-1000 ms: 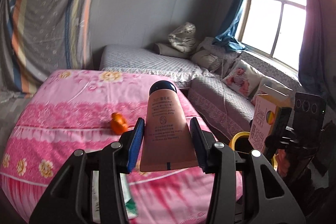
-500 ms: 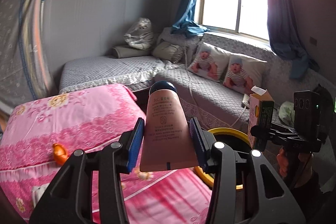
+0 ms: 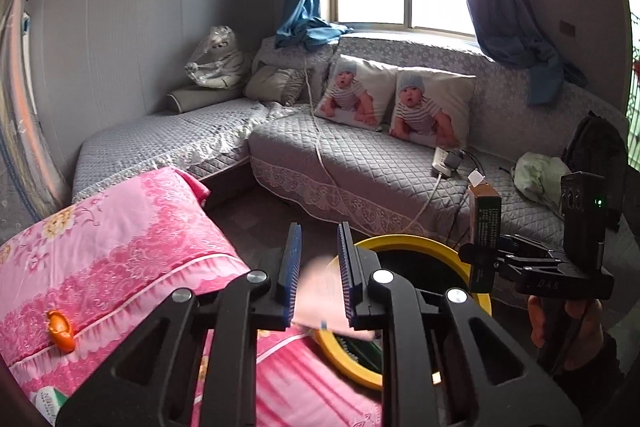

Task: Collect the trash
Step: 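Carry the pink tube and medicine box over the yellow bin with both grippers, then open both grippers to drop the tube and medicine box into the bin, then move both grippers back over the white bag and orange peel on the bed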

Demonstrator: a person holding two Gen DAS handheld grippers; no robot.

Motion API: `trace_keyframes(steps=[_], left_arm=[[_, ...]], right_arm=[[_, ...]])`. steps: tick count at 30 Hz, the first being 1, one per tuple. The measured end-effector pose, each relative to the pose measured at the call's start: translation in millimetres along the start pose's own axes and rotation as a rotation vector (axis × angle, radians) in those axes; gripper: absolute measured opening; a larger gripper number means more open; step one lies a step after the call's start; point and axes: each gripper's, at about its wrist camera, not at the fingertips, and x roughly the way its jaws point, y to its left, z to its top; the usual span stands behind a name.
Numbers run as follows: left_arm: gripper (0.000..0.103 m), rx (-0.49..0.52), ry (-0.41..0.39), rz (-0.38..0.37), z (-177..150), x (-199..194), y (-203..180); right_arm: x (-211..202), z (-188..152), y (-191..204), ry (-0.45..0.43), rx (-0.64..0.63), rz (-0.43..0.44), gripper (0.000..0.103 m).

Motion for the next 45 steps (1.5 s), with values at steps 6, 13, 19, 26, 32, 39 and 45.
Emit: trace_keyframes(steps=[6, 13, 19, 26, 32, 39, 45], left_arm=[[0.017, -0.039, 0.094, -0.048, -8.6, 63.3, -2.3], [0.017, -0.084, 0.135, -0.051, -24.4, 74.0, 11.1], [0.018, -0.079, 0.121, -0.01, -28.0, 59.2, 16.4], [0.09, -0.117, 0.059, 0.062, -31.1, 16.2, 40.1], [0.093, -0.136, 0.041, 0.191, -46.2, -29.5, 77.9], [0.094, -0.21, 0.061, 0.418, -88.8, -86.7, 142.8], [0.094, -0.316, 0.206, 0.6, -141.8, -142.0, 202.1]], right_arm=[[5.3, -7.1, -20.6, 0.013, 0.056, -0.048, 0.067], [17.7, -20.1, -31.0, 0.079, 0.052, -0.159, 0.067], [44.3, -33.3, -43.4, 0.193, 0.108, -0.211, 0.067], [65.8, -39.3, -41.4, 0.242, 0.11, -0.258, 0.081], [77.6, -39.5, -30.5, 0.262, 0.127, -0.256, 0.089], [91.7, -33.1, 25.9, 0.254, 0.001, -0.094, 0.091], [105.5, -31.8, 97.8, 0.259, -0.134, 0.087, 0.092]])
